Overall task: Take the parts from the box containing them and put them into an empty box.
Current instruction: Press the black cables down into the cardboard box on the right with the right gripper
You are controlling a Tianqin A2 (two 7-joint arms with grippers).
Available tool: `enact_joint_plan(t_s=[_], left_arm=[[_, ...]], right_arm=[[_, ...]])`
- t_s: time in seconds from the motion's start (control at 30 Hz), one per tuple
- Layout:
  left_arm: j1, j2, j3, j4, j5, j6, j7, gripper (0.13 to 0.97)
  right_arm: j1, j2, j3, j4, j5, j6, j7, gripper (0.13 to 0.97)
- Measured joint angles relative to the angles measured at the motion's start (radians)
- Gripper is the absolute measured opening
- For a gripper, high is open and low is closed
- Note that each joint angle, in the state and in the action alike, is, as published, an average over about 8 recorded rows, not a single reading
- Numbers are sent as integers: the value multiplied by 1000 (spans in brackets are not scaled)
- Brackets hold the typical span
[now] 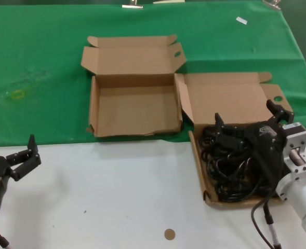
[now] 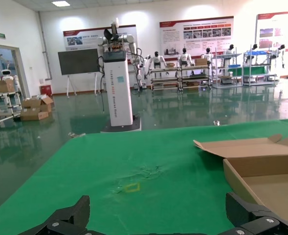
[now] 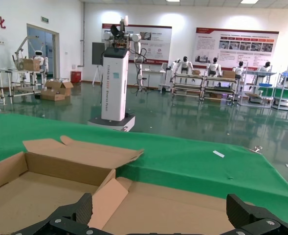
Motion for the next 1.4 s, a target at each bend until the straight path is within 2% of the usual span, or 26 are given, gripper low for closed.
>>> enact_joint_plan(t_s=[1.13, 1.4], left_arm=[[0, 0, 0, 0, 0, 0, 0, 966], [0, 0, 0, 0, 0, 0, 0, 921]], right_arm=[[0, 0, 0, 0, 0, 0, 0, 966], [0, 0, 0, 0, 0, 0, 0, 966]])
